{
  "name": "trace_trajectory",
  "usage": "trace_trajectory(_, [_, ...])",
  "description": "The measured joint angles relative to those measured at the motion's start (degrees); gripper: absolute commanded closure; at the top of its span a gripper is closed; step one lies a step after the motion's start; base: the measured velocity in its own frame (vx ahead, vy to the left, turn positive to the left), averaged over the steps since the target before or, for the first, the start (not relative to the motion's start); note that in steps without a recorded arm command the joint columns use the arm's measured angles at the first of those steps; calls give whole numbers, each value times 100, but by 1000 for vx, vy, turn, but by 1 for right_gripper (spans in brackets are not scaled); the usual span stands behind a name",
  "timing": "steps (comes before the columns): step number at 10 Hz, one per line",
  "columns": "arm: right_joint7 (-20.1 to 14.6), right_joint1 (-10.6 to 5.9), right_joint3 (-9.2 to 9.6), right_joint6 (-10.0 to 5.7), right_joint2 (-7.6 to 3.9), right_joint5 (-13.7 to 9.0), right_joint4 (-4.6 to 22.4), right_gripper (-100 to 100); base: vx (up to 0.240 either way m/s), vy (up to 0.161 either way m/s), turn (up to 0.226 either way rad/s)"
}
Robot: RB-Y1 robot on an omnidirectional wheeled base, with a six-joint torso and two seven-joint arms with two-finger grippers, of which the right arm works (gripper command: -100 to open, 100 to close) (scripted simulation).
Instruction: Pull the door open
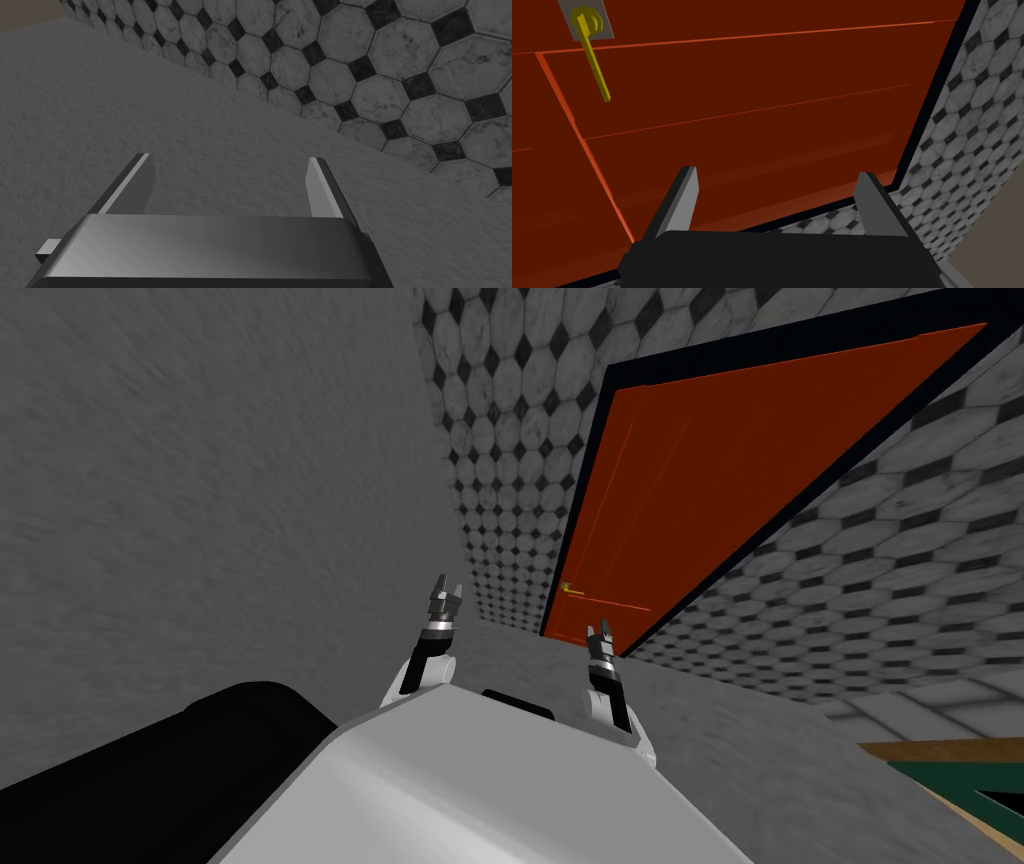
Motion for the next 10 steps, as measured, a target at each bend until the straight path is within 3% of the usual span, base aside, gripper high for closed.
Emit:
trace_trajectory(4, [19,-241,-72,-82,-50,-36,563,-100,69,-15,53])
trace_trajectory(10, [27,-574,-171,-329,-140,-90,1481,-100,70,-17,45])
